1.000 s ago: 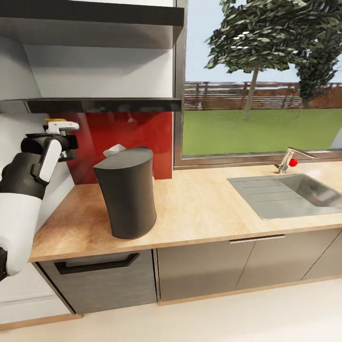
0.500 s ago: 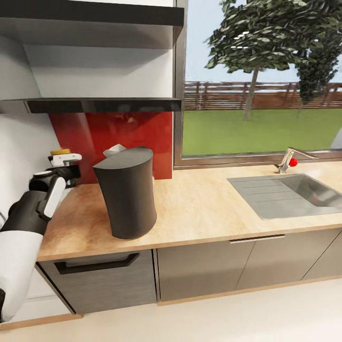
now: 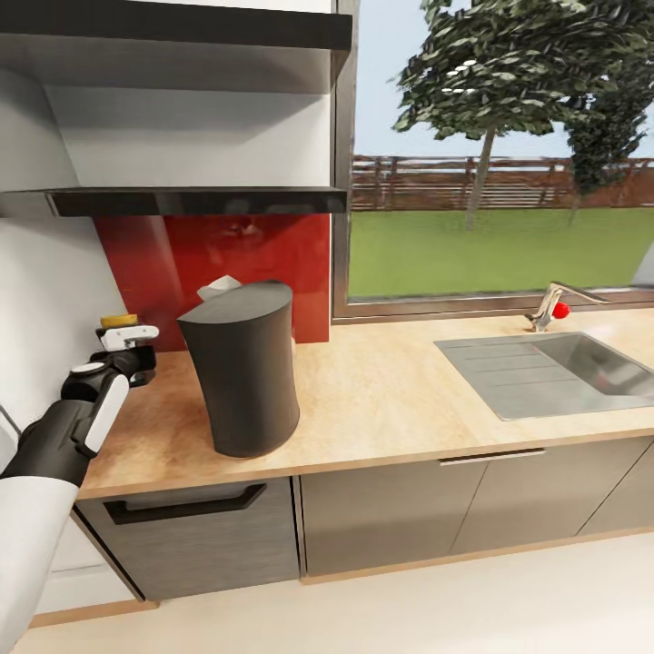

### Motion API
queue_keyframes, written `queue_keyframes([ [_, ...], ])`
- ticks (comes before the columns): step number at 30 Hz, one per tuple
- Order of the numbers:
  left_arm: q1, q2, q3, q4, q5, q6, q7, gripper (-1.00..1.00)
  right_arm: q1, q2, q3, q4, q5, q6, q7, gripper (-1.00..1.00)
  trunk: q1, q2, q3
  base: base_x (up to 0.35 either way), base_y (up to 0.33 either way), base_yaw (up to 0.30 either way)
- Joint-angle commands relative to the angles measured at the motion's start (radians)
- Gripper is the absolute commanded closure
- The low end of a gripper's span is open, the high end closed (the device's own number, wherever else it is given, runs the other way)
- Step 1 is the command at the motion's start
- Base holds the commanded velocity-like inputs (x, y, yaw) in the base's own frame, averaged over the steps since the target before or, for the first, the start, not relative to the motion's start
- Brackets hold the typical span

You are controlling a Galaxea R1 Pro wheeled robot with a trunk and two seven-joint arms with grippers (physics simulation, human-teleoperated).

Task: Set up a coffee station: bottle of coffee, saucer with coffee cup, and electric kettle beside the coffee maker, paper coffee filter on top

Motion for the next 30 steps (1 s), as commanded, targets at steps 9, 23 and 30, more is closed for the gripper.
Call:
queue_keyframes([
  [9,0.058,0.004,0.0,-0.011,0.003,0.001,0.006,1.0,-0.001,0.001,-0.002,0.0,0.0,-0.003,-0.001,-1.0,0.001,-0.002,-0.002,0.0,0.0,0.0],
  [23,0.165,-0.011,-0.1,-0.012,0.004,-0.231,0.009,1.0,-0.001,0.002,-0.003,0.002,0.0,-0.003,-0.001,-1.0,0.001,-0.002,-0.002,0.0,0.0,0.0],
  [30,0.196,-0.011,-0.147,-0.012,0.004,-0.235,0.012,1.0,-0.001,0.001,-0.004,0.002,0.001,-0.003,-0.001,-1.0,0.001,-0.002,-0.002,0.0,0.0,0.0],
])
